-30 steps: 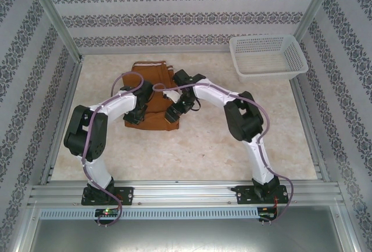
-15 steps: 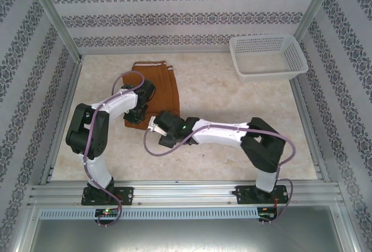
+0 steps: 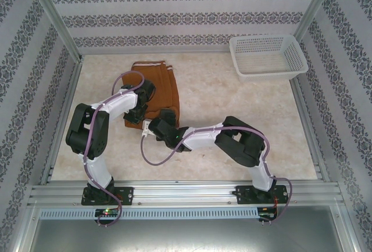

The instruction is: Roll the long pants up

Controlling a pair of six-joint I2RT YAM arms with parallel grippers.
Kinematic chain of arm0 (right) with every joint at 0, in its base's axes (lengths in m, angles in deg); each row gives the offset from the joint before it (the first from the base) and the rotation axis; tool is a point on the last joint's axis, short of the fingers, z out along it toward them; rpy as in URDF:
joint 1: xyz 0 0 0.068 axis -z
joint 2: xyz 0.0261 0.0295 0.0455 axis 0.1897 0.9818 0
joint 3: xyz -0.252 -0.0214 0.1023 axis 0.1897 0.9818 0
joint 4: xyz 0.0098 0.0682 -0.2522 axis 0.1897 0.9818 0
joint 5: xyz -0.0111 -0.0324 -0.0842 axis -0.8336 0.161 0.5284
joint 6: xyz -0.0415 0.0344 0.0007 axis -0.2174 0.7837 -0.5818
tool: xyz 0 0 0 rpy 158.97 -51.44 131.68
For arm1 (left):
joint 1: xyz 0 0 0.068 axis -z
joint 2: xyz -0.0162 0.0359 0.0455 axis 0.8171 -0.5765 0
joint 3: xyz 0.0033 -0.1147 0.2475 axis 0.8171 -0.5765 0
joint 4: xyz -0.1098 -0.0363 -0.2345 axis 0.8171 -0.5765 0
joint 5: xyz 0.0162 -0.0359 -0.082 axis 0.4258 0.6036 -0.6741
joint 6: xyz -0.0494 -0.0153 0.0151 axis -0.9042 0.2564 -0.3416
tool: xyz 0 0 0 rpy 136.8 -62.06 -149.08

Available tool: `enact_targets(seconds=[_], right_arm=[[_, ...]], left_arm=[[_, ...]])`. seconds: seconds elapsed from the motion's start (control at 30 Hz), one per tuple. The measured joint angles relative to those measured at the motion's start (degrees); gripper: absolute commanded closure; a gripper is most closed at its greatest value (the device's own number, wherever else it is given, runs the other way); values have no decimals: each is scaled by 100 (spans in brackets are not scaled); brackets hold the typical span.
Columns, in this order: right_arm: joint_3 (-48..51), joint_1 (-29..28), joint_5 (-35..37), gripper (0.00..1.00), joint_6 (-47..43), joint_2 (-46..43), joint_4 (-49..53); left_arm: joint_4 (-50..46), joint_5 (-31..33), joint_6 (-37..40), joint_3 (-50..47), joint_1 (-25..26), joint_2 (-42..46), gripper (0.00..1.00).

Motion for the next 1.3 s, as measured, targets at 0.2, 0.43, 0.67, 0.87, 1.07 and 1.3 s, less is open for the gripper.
enact_targets(seconds=[0.2, 0.43, 0.67, 0.87, 1.07, 1.3], right_arm=[[-197, 85, 63, 80, -442, 442, -579], [-658, 439, -780, 100, 76, 472, 232], [-1589, 966, -1744, 100, 938, 461, 1985], [-2656, 1375, -2855, 100, 1615, 461, 3689], [-3622, 1659, -3877, 100, 2118, 501, 5163], [-4533, 1825, -4809, 100, 2424, 907, 6404]], left_arm=[[98, 90, 28, -42, -22, 13, 100], [219, 164, 205, -125, -46, 236, 0], [-81, 271, 424, 212, -20, 656, 0], [-103, 271, 459, 260, 2, 1309, 0], [-81, 282, 442, 151, 68, 1545, 0], [-11, 452, 254, 72, 374, 1543, 0]])
